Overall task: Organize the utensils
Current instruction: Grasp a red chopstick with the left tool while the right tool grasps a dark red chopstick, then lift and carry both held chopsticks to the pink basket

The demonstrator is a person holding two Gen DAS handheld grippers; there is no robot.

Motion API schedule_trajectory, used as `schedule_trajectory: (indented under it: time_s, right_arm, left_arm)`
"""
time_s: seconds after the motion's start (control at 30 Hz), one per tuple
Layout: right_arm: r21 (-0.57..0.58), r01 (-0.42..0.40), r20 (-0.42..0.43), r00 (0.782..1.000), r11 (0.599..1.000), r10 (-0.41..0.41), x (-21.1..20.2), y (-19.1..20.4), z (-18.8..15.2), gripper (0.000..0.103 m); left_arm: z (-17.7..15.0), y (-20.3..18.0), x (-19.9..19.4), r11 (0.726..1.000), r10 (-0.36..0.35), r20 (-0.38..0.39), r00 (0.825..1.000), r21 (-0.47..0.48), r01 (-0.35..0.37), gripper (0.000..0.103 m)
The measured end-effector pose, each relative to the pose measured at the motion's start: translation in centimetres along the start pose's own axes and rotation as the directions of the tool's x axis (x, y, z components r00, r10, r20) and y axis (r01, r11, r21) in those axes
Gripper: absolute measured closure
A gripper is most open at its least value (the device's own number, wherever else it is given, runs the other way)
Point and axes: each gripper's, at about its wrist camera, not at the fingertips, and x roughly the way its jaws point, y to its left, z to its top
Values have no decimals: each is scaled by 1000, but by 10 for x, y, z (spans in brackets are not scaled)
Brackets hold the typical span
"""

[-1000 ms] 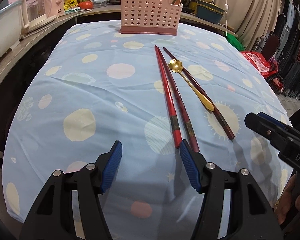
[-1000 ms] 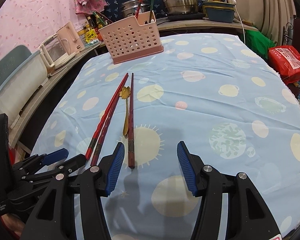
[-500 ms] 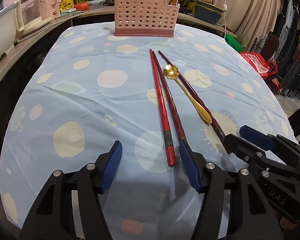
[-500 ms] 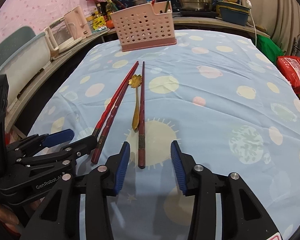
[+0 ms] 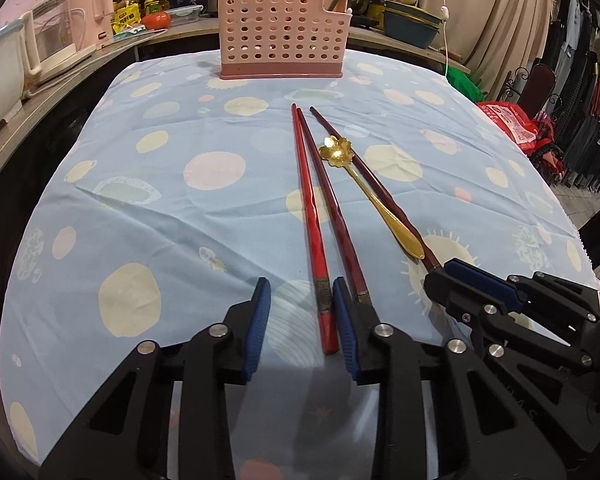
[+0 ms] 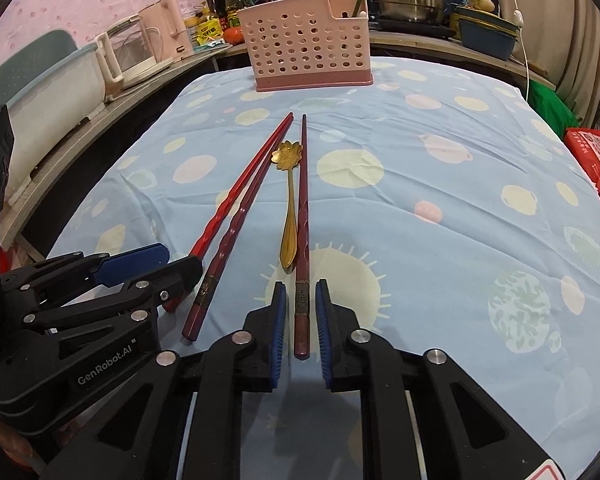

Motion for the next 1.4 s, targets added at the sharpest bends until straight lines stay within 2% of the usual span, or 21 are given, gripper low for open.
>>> schedule_trajectory:
  time_s: [0.07, 0.2, 0.47, 0.87, 1.13, 1.4]
  right_arm:
    - [1, 2, 0, 1000, 1000, -2, 0, -1, 0, 94]
    - [12, -2, -2, 1000, 1000, 2, -1, -3, 0, 96]
    - [31, -2, 24, 1000, 1000, 1, -19, -6, -4, 96]
    - [84, -5, 128, 992, 996, -6, -75, -21, 4, 96]
    - [118, -17, 239, 971, 993, -11, -121, -35, 31, 96]
    - [111, -18, 351, 936, 994, -22, -161, -45, 69, 96]
  left_arm:
    - [0, 1, 0, 1000, -6, 0, 1000, -1, 6, 85]
    - [0, 5, 0, 999, -30, -5, 1000, -16, 30, 96]
    - [-6, 10, -13, 998, -44, -6, 999, -36, 44, 96]
    - [-6, 27, -57, 996, -41, 49, 998, -81, 45, 96]
    - [16, 43, -99, 993, -22, 131, 991, -115, 37, 96]
    - [52, 58, -131, 991, -4, 201, 980, -130, 31, 96]
